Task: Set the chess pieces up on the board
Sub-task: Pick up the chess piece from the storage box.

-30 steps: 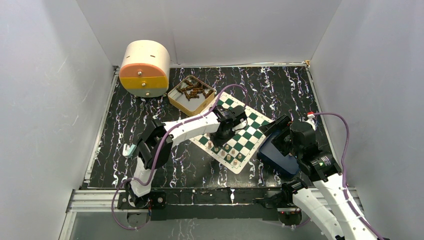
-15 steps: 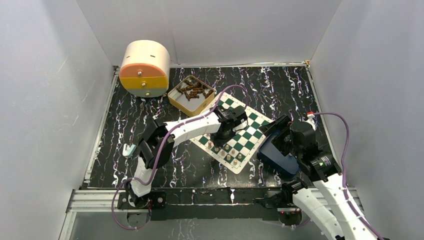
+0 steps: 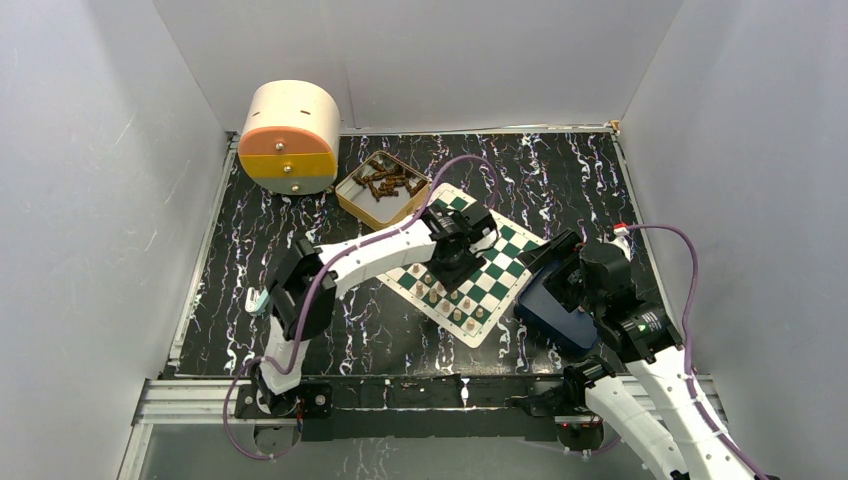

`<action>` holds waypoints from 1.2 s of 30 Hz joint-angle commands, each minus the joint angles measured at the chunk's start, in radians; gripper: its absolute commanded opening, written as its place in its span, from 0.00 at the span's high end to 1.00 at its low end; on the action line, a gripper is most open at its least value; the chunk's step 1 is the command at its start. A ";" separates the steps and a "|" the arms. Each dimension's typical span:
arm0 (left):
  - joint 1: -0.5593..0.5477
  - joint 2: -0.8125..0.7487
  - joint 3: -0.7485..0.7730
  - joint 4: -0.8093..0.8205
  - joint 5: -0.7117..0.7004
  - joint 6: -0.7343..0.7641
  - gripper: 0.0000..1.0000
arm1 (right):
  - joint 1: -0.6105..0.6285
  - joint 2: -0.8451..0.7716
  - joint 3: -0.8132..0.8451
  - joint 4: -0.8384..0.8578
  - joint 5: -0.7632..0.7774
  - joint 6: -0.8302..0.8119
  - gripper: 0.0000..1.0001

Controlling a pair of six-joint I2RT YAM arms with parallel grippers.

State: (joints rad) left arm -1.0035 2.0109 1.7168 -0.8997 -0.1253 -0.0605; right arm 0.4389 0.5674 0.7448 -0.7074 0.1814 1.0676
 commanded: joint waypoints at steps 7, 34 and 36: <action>0.152 -0.387 -0.215 0.335 0.088 -0.173 0.34 | 0.003 0.064 0.045 -0.021 0.026 -0.004 0.01; 0.502 -0.940 -0.930 0.828 0.447 -0.327 0.09 | -0.095 0.335 0.007 -0.105 0.387 0.026 0.46; 0.518 -0.973 -0.961 0.833 0.439 -0.286 0.10 | -0.131 0.369 -0.006 -0.087 0.382 -0.001 0.46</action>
State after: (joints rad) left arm -0.5209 1.1030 0.7990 -0.1265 0.2562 -0.3836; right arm 0.3576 0.8944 0.7628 -0.8433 0.5102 1.0973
